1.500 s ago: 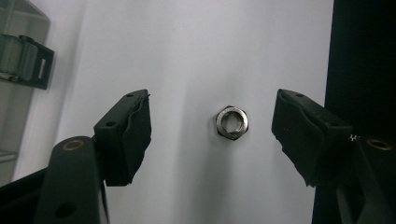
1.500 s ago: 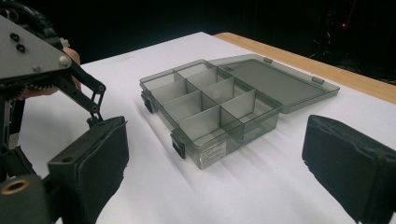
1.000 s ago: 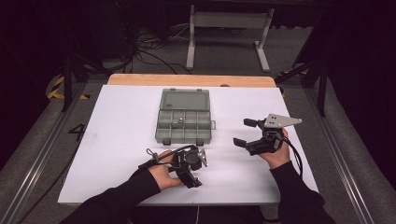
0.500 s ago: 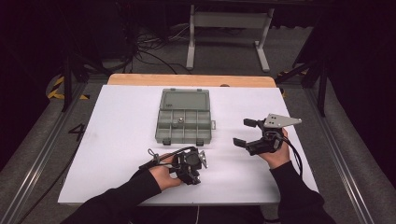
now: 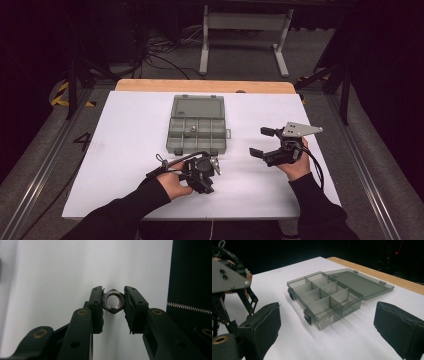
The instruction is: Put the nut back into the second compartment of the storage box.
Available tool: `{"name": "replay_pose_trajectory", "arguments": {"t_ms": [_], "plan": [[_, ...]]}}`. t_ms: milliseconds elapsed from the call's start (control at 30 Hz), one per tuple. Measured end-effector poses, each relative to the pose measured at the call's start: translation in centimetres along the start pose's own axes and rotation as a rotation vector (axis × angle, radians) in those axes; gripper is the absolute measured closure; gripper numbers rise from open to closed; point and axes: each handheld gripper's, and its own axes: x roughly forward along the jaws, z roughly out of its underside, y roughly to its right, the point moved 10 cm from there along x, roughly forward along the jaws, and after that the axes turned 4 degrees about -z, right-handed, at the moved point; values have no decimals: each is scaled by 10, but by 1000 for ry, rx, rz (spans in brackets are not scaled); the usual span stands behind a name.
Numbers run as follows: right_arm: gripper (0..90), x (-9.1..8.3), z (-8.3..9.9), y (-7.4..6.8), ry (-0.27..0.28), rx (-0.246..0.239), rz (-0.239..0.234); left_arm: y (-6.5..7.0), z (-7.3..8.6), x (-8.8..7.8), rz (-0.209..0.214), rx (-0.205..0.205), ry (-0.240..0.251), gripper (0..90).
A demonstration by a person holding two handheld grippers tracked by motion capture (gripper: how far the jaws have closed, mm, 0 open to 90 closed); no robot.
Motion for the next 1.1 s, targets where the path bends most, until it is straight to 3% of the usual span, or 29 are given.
{"name": "replay_pose_trajectory", "arguments": {"t_ms": [433,900,1100], "plan": [[78,0,0,0,-1,0,-2,-30,-2,-37,-57,-48,40,698],[78,0,0,0,1,-2,-3,-62,-5,-63,-107,-96,57,698],[78,0,0,0,4,-1,-6,-82,-7,-71,-128,-139,70,698]]}}
